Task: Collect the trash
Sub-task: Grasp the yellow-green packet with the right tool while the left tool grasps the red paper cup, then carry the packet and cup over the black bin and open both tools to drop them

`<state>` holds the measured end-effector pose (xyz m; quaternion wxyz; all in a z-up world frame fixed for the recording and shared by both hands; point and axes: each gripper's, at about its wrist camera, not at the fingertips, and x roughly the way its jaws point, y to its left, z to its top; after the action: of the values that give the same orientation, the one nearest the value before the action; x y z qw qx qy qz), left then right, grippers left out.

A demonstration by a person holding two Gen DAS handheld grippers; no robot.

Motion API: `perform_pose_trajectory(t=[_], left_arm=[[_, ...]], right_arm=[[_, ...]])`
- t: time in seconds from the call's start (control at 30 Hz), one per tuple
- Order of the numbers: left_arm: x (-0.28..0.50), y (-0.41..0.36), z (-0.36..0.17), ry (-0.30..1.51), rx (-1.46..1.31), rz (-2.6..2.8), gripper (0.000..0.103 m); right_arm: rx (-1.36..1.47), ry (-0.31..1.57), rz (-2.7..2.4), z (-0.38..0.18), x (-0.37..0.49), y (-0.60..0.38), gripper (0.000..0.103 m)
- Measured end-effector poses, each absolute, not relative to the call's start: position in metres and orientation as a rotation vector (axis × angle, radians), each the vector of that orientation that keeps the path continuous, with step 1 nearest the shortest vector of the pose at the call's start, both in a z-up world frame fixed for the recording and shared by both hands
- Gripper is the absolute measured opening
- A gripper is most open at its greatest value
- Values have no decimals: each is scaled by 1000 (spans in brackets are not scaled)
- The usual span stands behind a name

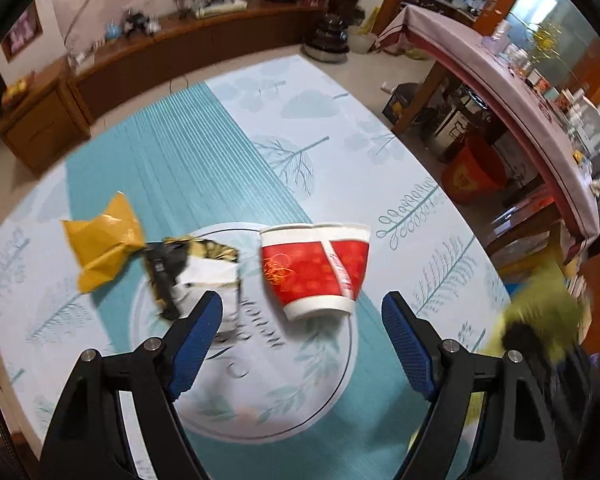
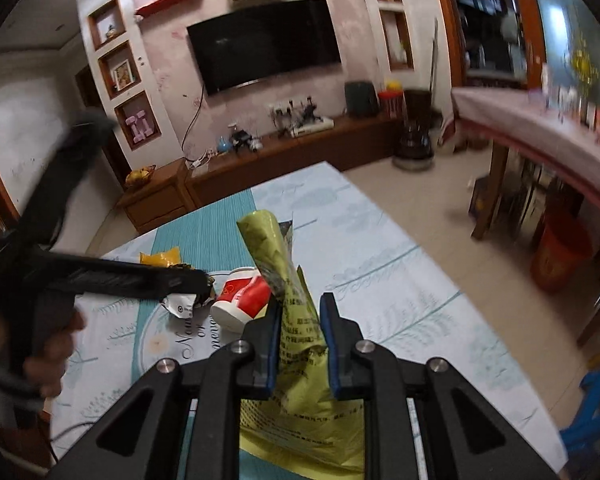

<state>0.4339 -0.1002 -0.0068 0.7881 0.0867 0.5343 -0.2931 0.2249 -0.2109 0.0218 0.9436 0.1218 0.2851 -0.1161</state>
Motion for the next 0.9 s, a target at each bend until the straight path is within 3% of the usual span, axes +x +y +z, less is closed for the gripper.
perform_pose_trajectory(t=[0.73, 0.8, 0.87, 0.9], left_arm=[[461, -177, -93, 1351, 337, -465, 80], [460, -179, -91, 1318, 336, -462, 73], [456, -181, -87, 1291, 345, -485, 52], [455, -181, -86, 1295, 339, -505, 50]], right_arm=[[415, 643, -249, -9, 195, -244, 18], [418, 648, -251, -11, 193, -245, 18], [427, 655, -253, -13, 190, -247, 18], [431, 657, -254, -14, 188, -247, 18]])
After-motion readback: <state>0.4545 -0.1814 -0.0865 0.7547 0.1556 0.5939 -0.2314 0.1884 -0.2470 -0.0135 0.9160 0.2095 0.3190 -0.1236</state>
